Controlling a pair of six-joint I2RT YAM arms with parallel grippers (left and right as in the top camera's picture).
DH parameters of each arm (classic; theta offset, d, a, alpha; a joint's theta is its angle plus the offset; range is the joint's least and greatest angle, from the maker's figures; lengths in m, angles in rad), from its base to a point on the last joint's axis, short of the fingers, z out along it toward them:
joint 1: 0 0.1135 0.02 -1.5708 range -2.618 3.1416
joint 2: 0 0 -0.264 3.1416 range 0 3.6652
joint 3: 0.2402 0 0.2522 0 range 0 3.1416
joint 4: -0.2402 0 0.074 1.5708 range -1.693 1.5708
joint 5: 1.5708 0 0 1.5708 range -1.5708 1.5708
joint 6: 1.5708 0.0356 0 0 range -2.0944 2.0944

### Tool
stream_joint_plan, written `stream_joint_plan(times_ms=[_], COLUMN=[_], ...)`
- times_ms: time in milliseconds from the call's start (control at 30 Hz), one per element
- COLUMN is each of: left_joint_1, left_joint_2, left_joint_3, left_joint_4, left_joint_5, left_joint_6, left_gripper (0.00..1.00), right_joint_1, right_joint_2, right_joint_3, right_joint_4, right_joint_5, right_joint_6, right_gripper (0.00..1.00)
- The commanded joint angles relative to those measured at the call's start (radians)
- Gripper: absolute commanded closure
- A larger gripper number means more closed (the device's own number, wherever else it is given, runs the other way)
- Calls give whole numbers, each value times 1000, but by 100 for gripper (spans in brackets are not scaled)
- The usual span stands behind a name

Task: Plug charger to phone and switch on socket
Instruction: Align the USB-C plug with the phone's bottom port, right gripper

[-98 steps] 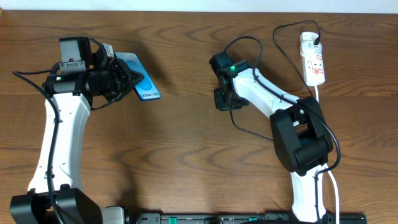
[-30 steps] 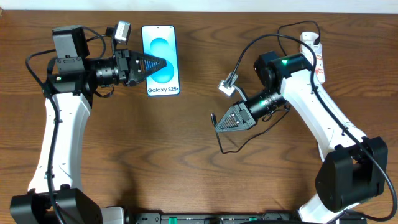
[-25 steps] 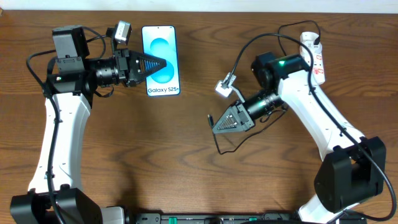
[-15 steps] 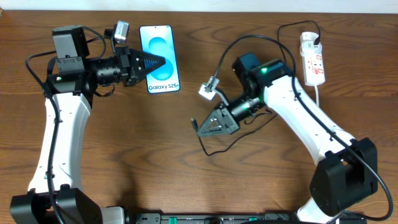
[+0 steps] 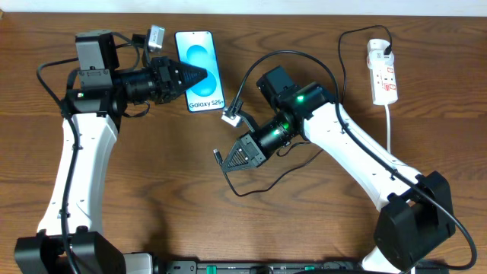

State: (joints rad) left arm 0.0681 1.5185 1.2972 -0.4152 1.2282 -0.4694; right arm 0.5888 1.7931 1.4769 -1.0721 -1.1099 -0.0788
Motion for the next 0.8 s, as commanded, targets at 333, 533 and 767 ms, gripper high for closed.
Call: stream_joint_plan(times_ms=[333,533,767], left_joint_1=[-2,-2,-2], left_joint_2=[-11,-11,-11], left_joint_3=[31,31,31], left_joint_4=[6,5,3], left_joint_5=[8,8,9], left_joint_6=[59,65,-9], left_gripper=[92,93,93], right_joint_1=[1,-8,-28], right_joint_2=[-23,-44,-103], right_joint_3=[-2,-2,-2], right_joint_4=[25,26,97], right_joint_5=[-71,-71,-12], right_joint_6=[42,41,53], right_gripper=[98,98,99])
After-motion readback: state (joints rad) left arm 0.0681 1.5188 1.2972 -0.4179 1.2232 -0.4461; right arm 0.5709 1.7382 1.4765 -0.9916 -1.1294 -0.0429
